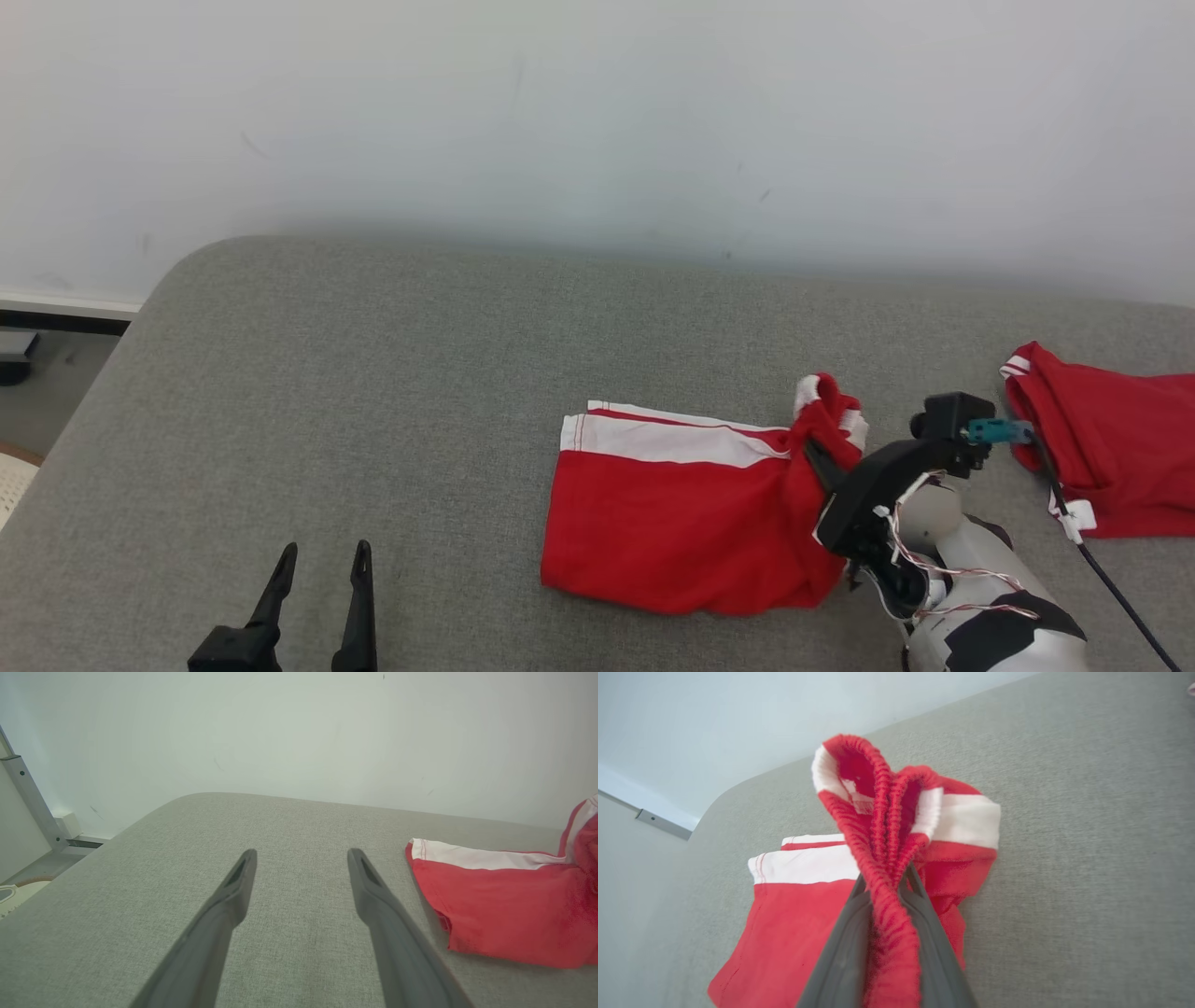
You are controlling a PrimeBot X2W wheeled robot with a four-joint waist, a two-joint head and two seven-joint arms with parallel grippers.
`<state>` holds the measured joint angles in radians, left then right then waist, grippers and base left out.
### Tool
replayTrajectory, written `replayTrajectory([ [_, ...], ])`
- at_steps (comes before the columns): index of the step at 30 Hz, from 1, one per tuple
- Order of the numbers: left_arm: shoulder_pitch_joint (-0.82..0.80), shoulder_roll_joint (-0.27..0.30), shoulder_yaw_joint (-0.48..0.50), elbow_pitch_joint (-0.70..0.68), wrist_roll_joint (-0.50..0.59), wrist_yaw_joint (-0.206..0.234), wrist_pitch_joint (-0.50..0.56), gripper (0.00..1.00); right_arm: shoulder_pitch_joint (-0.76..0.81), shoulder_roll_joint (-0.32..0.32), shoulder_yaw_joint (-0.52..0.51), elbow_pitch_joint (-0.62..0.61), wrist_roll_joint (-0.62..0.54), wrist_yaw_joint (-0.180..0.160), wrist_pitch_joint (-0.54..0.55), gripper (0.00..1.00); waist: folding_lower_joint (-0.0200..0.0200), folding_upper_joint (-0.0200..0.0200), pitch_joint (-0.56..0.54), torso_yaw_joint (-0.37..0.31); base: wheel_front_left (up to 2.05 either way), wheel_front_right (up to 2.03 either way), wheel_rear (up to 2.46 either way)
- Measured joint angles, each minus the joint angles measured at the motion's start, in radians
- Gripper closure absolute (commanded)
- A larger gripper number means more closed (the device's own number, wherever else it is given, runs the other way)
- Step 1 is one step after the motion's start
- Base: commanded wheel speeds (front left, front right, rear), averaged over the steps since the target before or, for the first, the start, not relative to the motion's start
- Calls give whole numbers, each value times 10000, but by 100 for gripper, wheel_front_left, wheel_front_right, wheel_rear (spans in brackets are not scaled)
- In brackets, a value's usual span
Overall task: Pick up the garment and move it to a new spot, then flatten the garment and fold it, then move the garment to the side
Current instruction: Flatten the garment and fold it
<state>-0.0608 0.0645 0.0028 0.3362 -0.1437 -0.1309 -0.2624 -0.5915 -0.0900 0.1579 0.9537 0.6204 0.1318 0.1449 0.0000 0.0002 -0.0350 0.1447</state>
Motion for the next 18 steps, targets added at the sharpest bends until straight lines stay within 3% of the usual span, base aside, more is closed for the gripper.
replayTrajectory([
  [7, 4, -38, -127, 61, -54, 0, 0, 0, 25, 178, 671, -1055, 1599, 0, 1327, 100, 0, 0, -83, 88, 0, 0, 0],
  [18, -4, -82, -380, 291, -104, 0, 0, 0, -952, 374, 1992, -311, 3131, -2, 2625, 100, 0, 0, -81, 464, 0, 0, 0],
])
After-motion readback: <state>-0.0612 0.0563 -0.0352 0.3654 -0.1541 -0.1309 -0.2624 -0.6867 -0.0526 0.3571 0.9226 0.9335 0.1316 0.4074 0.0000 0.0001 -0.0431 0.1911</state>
